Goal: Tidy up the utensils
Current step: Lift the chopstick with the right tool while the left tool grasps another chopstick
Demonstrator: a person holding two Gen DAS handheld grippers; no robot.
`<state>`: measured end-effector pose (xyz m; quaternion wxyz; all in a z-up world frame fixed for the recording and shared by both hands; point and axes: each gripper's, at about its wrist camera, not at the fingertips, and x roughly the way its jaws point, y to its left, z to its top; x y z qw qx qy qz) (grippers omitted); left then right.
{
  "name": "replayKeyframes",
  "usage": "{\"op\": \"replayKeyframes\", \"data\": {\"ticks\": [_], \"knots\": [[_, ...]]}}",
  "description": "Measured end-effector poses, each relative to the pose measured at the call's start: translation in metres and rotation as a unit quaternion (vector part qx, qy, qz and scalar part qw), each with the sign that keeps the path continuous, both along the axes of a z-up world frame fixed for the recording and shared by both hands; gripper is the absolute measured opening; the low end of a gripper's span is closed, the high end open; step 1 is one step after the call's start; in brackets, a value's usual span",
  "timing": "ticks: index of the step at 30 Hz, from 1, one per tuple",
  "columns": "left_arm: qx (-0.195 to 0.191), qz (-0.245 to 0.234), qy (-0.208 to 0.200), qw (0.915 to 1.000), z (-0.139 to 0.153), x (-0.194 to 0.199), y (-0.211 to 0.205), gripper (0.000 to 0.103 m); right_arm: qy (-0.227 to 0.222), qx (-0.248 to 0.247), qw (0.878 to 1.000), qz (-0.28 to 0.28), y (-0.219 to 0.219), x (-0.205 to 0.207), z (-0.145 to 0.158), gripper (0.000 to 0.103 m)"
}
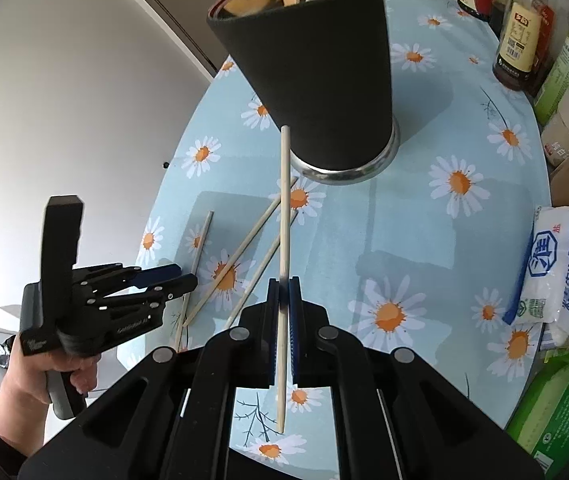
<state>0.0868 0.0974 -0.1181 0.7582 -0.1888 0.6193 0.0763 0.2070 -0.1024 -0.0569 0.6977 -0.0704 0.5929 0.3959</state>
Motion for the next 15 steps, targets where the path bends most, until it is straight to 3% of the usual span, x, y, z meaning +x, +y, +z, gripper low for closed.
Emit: {"op": "replayKeyframes", "data": {"ticks": [10, 15], "knots": [[0.06, -0.003, 0.062, 0.9963, -0.001, 0.018, -0.014, 0.014, 0.012, 0.041, 0.999, 0.006, -0.011, 0.006, 0.007, 0.006], [0.07, 0.006, 0.083, 0.9941, -0.002, 0.03, -0.019, 0.004, 0.011, 0.057, 0.998, 0.015, -0.015, 0.007, 0.012, 0.006]]}}
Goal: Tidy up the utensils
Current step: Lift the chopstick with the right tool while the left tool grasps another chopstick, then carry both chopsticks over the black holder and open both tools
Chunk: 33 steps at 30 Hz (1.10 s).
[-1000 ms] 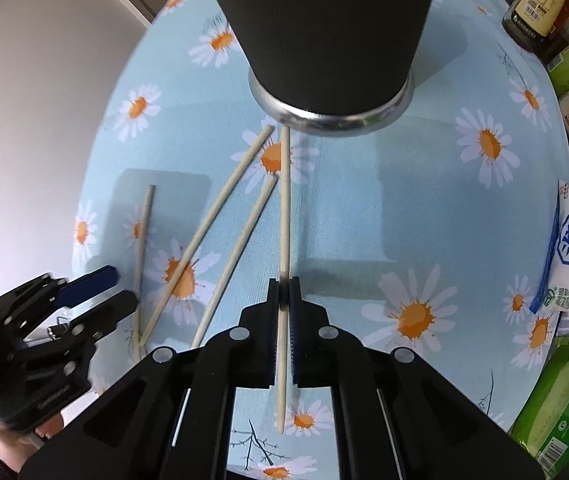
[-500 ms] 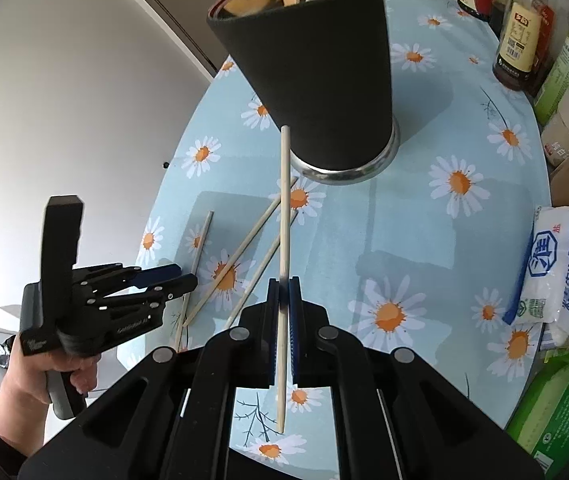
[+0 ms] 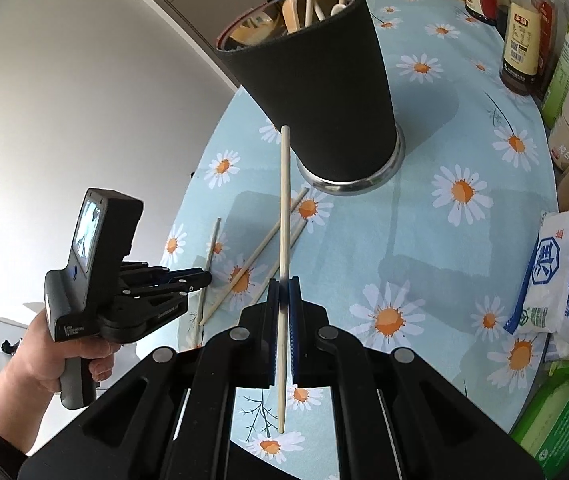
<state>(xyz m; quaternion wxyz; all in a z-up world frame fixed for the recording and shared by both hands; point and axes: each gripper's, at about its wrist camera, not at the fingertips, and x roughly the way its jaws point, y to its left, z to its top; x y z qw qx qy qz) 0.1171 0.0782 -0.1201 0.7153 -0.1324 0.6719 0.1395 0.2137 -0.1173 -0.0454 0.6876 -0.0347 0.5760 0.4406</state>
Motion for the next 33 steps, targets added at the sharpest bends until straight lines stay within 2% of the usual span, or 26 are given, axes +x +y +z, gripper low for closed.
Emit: {"op": "replayKeyframes", "data": {"ticks": [10, 16, 24, 27, 29, 33], "knots": [[-0.035, 0.053, -0.007, 0.9979, -0.001, -0.007, 0.021, 0.004, 0.018, 0.035, 0.999, 0.013, -0.007, 0.006, 0.002, 0.006], [-0.023, 0.062, -0.034, 0.9972, 0.022, -0.013, 0.03, 0.004, 0.009, 0.069, 0.997, 0.031, -0.004, 0.001, 0.016, 0.006], [-0.003, 0.047, -0.129, 0.9905, 0.079, -0.005, 0.028, 0.004, -0.028, 0.119, 0.992, 0.042, 0.006, 0.002, 0.043, 0.006], [-0.014, 0.035, -0.171, 0.9845, 0.1, 0.001, 0.019, 0.004, -0.037, 0.136, 0.989, 0.038, 0.009, 0.007, 0.052, 0.006], [-0.014, 0.024, -0.213, 0.9767, 0.118, 0.004, 0.011, 0.004, -0.044, 0.146, 0.988, 0.035, 0.011, 0.01, 0.058, 0.006], [-0.018, 0.007, -0.271, 0.9623, 0.15, 0.014, 0.001, 0.004, -0.059, 0.175, 0.983, 0.015, 0.012, 0.023, 0.07, 0.006]]}}
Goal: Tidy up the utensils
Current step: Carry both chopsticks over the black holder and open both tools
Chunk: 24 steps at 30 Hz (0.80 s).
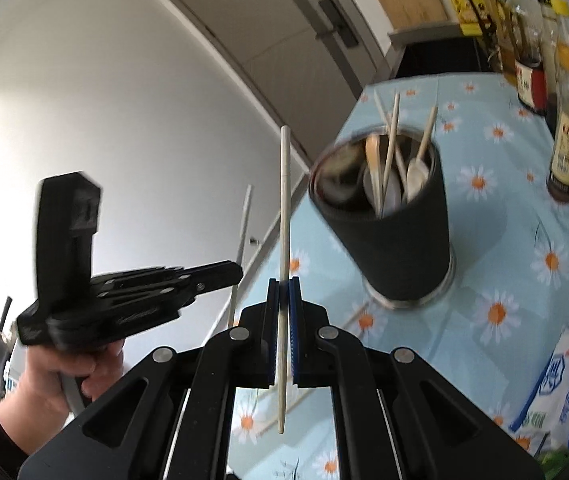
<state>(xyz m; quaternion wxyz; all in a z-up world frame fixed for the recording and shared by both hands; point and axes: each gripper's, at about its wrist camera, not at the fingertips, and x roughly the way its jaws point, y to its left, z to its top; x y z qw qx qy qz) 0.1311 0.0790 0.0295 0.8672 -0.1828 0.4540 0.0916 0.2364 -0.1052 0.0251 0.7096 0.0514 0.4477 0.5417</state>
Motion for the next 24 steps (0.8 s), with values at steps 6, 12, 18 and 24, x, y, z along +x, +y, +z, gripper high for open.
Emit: {"op": "replayKeyframes", "data": {"ticks": [6, 12, 18, 24], "knots": [[0.012, -0.012, -0.112, 0.9935, 0.045, 0.011, -0.008, 0.004, -0.033, 0.053, 0.997, -0.042, -0.005, 0.02, 0.03, 0.006], [0.025, -0.028, -0.21, 0.977, 0.076, 0.029, -0.009, 0.004, -0.061, 0.111, 0.986, -0.104, -0.012, 0.048, 0.06, 0.006], [0.005, -0.026, -0.259, 0.9655, 0.087, 0.054, -0.003, 0.004, -0.088, 0.151, 0.973, -0.154, -0.014, 0.069, 0.07, 0.006], [0.003, -0.018, -0.28, 0.9599, 0.079, 0.065, 0.006, 0.004, -0.102, 0.138, 0.968, -0.181, -0.006, 0.084, 0.059, 0.006]]}}
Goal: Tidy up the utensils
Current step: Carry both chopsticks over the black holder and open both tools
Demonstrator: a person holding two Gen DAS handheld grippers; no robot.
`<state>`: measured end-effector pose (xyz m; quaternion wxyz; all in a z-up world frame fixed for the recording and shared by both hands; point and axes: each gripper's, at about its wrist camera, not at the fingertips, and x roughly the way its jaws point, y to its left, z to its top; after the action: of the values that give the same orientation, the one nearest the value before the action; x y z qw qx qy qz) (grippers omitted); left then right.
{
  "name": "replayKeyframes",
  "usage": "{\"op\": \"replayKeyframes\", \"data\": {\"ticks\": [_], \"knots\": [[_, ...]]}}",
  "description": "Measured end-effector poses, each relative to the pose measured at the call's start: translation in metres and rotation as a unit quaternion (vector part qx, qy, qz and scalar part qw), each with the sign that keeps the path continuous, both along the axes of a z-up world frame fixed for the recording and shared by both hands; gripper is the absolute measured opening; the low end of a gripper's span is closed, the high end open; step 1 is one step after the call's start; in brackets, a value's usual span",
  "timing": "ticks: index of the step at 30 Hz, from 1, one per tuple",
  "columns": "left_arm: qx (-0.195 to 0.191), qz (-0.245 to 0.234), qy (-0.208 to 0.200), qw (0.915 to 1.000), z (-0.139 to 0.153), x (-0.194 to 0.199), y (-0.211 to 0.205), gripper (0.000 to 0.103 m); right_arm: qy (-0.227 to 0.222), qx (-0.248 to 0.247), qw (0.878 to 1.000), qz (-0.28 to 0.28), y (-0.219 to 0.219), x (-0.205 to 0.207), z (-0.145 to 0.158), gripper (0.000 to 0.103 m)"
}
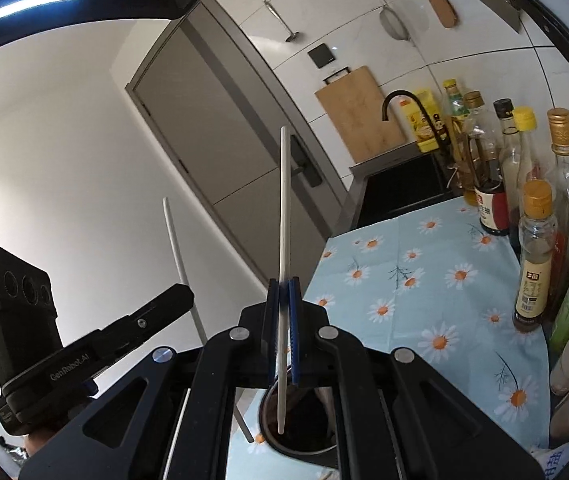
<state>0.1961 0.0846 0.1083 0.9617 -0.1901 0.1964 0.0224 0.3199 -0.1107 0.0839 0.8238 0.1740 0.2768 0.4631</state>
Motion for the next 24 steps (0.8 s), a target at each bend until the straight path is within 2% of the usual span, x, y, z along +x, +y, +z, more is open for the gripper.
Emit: {"op": "replayKeyframes", "data": {"ticks": [4, 8, 11, 12, 13, 14, 24], "knots": [[-0.013, 0.006, 0.004, 0.9999, -0.01, 0.009, 0.008, 0.004, 0.006, -0.008, 1.0, -0.001, 0.007, 0.008, -0.014, 0.006], [-0.023, 0.008, 0.014, 0.9996, -0.021, 0.017, 0.011, 0.004, -0.02, -0.032, 0.999, -0.013, 0.015, 0.008, -0.021, 0.006], [-0.022, 0.01, 0.039, 0.9989, -0.03, 0.024, 0.011, 0.006, -0.013, -0.038, 0.999, -0.008, 0.019, 0.008, -0.027, 0.007], [-0.024, 0.014, 0.049, 0.9984, -0.033, 0.026, 0.012, 0.014, -0.009, -0.04, 0.999, -0.008, 0.019, 0.008, -0.028, 0.016], [-0.031, 0.016, 0.056, 0.9978, -0.036, 0.026, 0.013, 0.022, -0.006, -0.041, 0.999, -0.01, 0.019, 0.009, -0.029, 0.031], [-0.039, 0.016, 0.056, 0.9975, -0.039, 0.025, 0.015, 0.034, -0.002, -0.04, 0.999, -0.01, 0.019, 0.009, -0.031, 0.033], [-0.041, 0.011, 0.061, 0.9972, -0.04, 0.006, 0.014, 0.034, 0.03, -0.01, 0.999, -0.009, -0.006, 0.006, -0.027, 0.033]]}}
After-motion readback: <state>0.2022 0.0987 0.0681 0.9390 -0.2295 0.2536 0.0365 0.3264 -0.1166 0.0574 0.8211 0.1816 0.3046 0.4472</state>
